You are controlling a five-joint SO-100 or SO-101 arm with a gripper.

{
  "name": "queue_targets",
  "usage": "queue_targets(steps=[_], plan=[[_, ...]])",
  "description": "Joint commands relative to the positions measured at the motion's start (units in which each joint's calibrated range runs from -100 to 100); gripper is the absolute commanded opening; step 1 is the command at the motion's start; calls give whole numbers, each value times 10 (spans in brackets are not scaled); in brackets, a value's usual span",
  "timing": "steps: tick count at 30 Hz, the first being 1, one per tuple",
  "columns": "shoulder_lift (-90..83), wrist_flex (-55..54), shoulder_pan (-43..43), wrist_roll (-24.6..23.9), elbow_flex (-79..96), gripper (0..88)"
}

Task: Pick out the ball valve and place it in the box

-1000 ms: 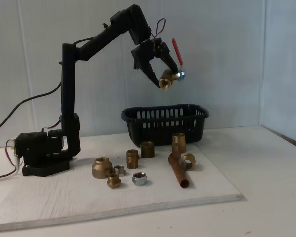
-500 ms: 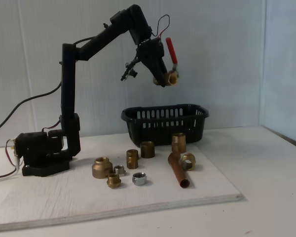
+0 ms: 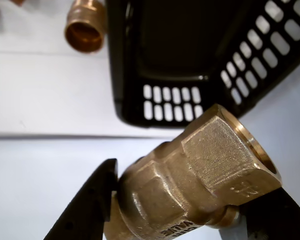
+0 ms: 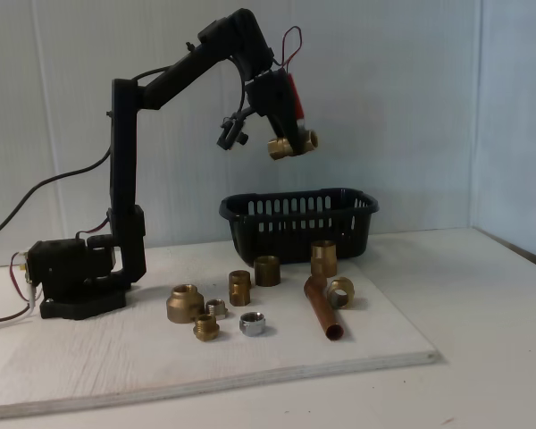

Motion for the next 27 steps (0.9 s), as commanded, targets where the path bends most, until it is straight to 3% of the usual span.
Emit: queue_targets(steps=[1, 7, 27], plan=[[-45, 0, -2, 52, -12, 9], [-44, -5, -2, 95, 38, 9], [-25, -21, -46, 92, 69, 9]])
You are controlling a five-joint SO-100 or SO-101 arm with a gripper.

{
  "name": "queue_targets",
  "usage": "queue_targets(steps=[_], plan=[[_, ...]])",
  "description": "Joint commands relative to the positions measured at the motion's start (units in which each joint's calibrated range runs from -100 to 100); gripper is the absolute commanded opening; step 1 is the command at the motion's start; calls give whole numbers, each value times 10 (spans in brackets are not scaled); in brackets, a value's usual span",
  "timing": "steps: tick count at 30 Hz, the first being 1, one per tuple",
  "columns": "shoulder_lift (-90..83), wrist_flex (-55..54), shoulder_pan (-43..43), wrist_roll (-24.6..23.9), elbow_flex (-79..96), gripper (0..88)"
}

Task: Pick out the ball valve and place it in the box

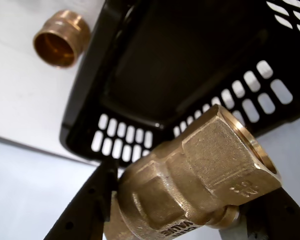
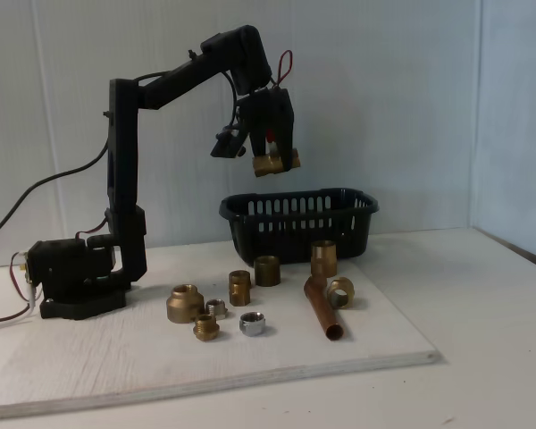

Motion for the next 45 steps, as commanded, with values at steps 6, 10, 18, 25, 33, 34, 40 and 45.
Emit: queue_targets(steps=[6, 10, 18, 25, 33, 34, 40, 45], plan=[[8, -23, 0, -3, -12, 9], [31, -25, -2, -3, -11, 9], [81, -26, 1, 0, -12, 9], [131, -26, 3, 0, -14, 9], [177, -28, 3, -1, -19, 9], [181, -36, 3, -2, -19, 9], [202, -91, 16, 0, -17, 9], [216, -115, 17, 0, -19, 9]])
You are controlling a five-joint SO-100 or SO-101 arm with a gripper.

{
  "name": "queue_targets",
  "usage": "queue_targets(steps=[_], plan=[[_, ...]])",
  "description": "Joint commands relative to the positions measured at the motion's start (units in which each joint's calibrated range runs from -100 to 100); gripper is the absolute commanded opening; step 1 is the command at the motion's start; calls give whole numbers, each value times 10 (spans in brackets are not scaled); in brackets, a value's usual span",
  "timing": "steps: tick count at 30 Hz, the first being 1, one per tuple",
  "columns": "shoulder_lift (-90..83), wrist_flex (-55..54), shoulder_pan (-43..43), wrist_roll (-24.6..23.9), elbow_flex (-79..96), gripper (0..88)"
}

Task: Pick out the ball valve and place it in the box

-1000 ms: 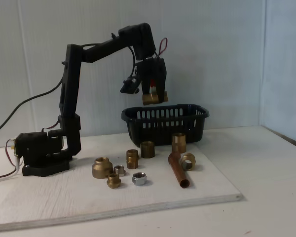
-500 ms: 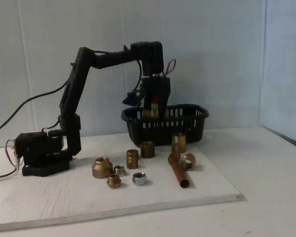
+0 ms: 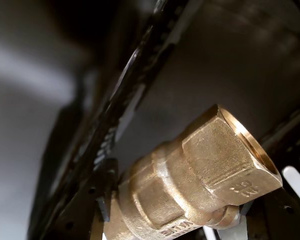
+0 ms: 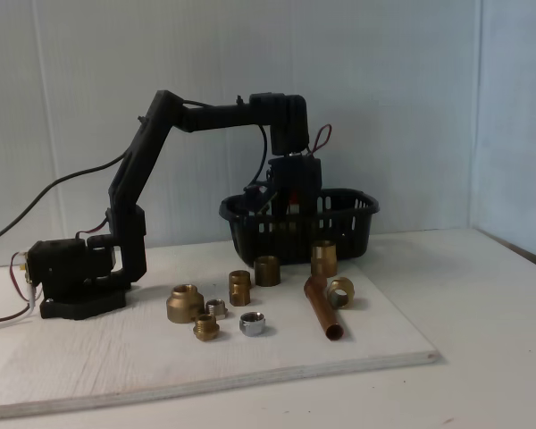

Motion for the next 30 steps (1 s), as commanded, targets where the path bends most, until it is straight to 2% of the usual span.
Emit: queue_targets(steps=[1, 17, 30], plan=[[-10, -17, 0, 2, -19, 9], [-7, -12, -34, -11, -20, 9], [-5, 74, -36, -11, -140, 9]])
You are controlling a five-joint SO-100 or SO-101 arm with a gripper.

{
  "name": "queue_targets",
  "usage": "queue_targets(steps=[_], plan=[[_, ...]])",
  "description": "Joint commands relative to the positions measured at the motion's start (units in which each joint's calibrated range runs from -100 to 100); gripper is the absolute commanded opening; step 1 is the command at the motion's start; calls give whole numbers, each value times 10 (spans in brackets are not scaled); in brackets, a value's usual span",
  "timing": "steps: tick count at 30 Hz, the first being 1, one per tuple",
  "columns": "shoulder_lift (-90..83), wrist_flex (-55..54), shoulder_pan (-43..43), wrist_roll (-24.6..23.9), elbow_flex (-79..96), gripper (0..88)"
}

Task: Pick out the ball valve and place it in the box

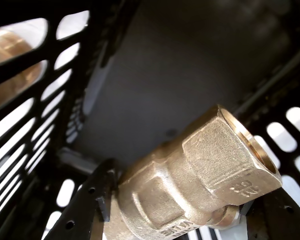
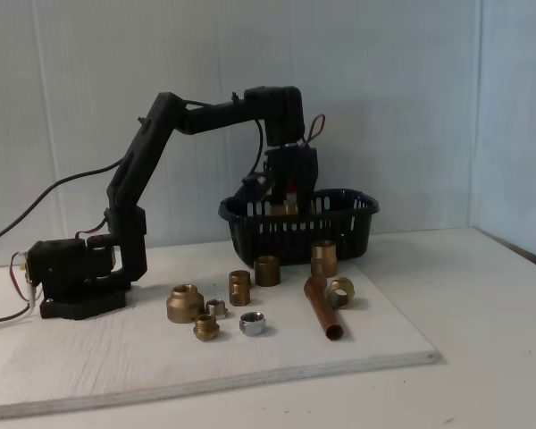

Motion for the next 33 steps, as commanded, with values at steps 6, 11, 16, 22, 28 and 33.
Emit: queue_targets(steps=[6, 11, 16, 22, 28, 33], plan=[[-18, 7, -2, 0, -33, 10], [7, 7, -6, -4, -41, 10], [25, 0, -8, -5, -41, 10], [25, 0, -8, -5, -42, 13], [29, 4, -8, 6, -39, 86], [29, 6, -8, 6, -38, 90]])
